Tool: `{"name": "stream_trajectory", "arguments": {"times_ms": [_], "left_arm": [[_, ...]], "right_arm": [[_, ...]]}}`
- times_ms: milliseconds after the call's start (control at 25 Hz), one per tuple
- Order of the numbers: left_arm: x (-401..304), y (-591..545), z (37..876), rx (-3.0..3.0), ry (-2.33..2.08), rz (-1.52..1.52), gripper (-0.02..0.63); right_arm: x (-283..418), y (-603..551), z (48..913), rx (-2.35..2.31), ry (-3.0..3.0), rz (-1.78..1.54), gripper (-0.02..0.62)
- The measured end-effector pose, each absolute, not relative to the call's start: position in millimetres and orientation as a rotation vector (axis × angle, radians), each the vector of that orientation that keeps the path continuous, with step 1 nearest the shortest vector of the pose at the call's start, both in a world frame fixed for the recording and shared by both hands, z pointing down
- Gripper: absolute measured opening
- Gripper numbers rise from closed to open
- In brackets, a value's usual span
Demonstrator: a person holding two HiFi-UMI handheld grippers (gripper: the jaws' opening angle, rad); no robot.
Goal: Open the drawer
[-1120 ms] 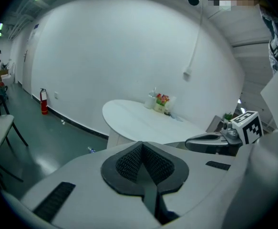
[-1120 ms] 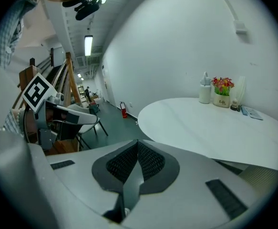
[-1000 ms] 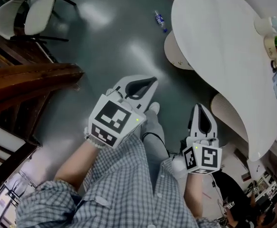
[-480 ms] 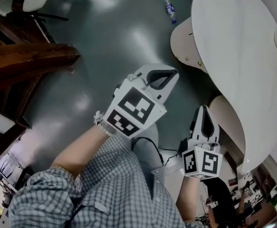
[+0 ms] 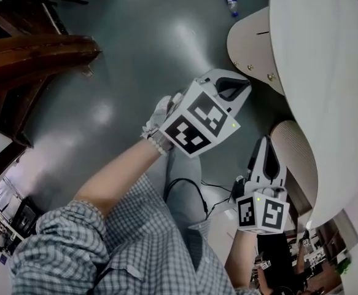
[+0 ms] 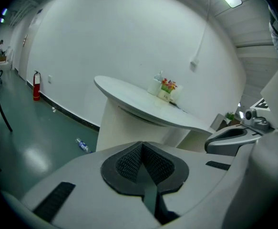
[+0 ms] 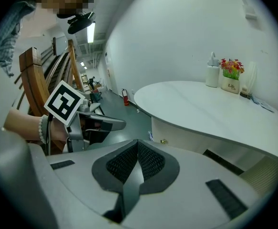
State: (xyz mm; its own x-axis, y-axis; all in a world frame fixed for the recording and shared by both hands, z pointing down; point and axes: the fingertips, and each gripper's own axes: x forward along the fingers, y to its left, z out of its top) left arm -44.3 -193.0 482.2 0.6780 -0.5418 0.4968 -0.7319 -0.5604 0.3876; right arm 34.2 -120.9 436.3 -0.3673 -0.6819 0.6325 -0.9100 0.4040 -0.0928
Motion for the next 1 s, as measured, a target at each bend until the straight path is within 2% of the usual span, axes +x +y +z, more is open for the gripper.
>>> {"name": "stream_trajectory", "arguments": {"times_ms": [920,1000], "left_arm": [[31,-228,591,2.370,-1.066,0.565,0.005],[36,-229,599,2.369,-1.054,0.577,0.030]], "right_arm": [[54,-111,496,1.276,-2.132,0.659,0.009],[55,-109,499,1.272,-2.130,0.669,0.009]]}}
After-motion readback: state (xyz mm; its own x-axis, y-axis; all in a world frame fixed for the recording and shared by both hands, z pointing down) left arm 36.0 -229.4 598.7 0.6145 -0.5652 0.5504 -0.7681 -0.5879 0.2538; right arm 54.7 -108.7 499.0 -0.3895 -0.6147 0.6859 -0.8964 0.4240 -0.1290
